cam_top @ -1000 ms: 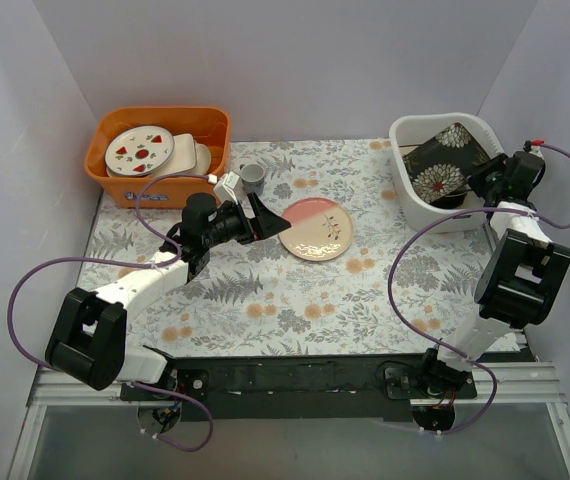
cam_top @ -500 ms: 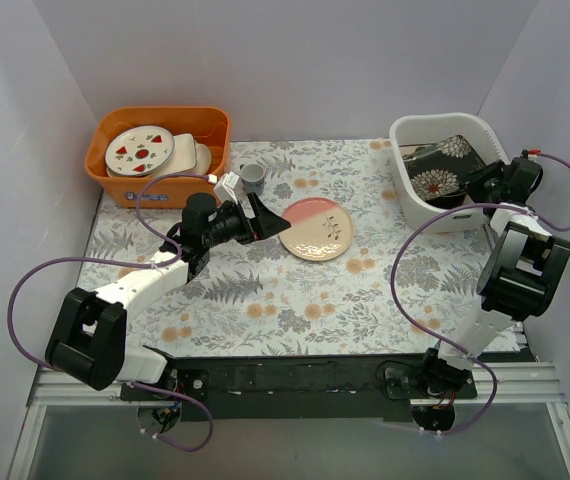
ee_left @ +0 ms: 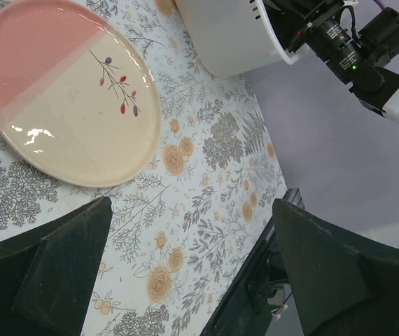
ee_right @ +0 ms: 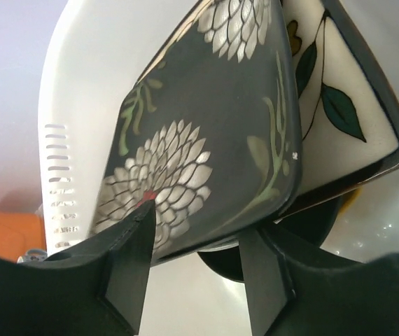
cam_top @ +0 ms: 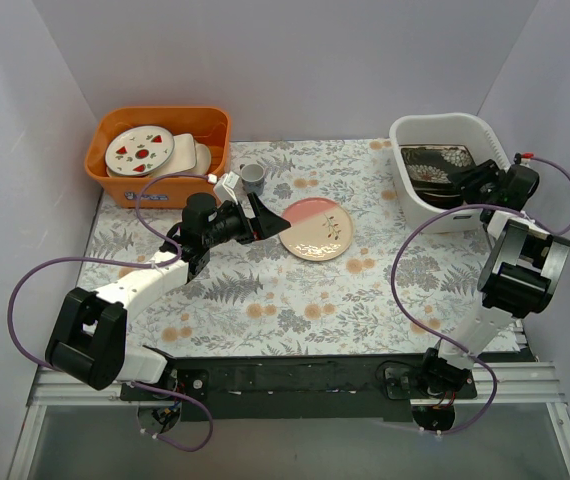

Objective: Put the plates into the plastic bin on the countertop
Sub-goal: Place the plate in the plastic bin, then pick up the plate at the center of the board.

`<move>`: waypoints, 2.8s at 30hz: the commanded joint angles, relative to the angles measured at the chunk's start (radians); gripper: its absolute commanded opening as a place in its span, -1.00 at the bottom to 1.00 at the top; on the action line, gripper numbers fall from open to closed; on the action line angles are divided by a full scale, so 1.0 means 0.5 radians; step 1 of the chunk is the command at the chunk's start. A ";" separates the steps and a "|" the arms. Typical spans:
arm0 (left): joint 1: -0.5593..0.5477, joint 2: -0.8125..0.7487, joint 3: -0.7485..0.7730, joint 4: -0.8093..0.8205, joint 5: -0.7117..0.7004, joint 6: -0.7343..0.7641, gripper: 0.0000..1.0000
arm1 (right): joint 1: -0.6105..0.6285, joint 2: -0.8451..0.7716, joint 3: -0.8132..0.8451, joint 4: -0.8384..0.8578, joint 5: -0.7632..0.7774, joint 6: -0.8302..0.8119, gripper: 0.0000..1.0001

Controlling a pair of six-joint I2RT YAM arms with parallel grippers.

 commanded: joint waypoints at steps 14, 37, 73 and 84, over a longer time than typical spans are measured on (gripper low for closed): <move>-0.002 0.312 0.057 -0.251 -0.147 0.101 0.96 | -0.116 -0.386 -0.459 -0.008 -0.159 0.072 0.42; -0.048 0.870 0.333 -0.334 -0.303 0.061 0.73 | 0.098 -1.103 -0.466 0.023 -0.426 0.094 0.45; -0.079 1.303 0.536 -0.392 -0.475 0.021 -1.00 | 1.203 -0.371 -0.367 -0.490 0.406 -0.477 0.20; -0.079 1.199 0.404 -0.405 -0.481 0.049 -1.00 | 1.173 -0.190 -0.417 -0.466 0.308 -0.459 0.19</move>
